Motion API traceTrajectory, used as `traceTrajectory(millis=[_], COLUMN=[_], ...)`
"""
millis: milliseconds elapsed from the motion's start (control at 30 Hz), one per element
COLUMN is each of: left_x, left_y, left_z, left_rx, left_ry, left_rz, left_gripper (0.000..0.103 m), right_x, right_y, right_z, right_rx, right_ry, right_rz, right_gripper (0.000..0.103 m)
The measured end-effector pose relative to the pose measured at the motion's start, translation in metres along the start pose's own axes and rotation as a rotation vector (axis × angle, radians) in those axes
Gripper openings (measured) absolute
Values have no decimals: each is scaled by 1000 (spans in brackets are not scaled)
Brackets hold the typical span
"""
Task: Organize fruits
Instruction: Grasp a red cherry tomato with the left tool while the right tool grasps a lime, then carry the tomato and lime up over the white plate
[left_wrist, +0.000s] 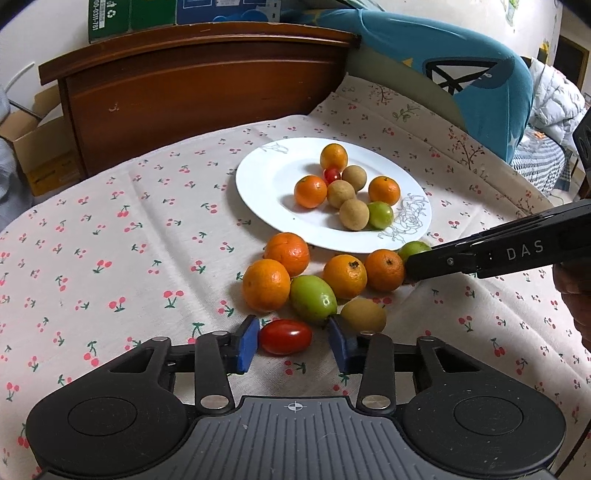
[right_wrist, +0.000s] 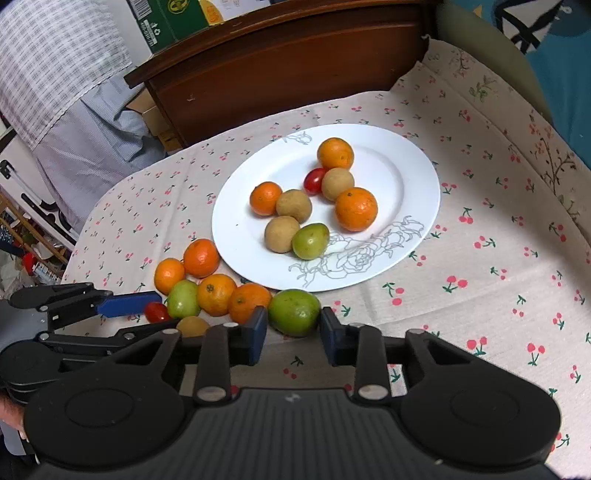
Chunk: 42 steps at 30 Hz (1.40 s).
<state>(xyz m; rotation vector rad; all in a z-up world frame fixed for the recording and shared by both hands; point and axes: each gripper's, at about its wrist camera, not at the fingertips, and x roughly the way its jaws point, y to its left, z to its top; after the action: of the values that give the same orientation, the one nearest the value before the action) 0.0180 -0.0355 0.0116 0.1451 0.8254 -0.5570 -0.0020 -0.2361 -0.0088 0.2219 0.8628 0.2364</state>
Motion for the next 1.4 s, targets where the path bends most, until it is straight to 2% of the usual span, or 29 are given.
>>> traceTrajectory(millis=[200,267,933,1400], left_x=[-2,-3,-28,-49], left_y=[2,2,-3,-11], left_z=[0,-1,4,22], left_rx=[-16,-21,-31,-59], left_ry=[1,4,-37,-120], left_rz=[4,9,40,27], left_gripper=[32,27,27,27], right_x=[-1,-2,-21,-46], right_y=[1,1,11,14], right_z=[-1,-1,1,9], right_rx=[-4,-9,-28,-17], right_ry=[-2,-2,-25,-93], right_rz=[4,4,15,46], right_gripper=[30,30,30,30])
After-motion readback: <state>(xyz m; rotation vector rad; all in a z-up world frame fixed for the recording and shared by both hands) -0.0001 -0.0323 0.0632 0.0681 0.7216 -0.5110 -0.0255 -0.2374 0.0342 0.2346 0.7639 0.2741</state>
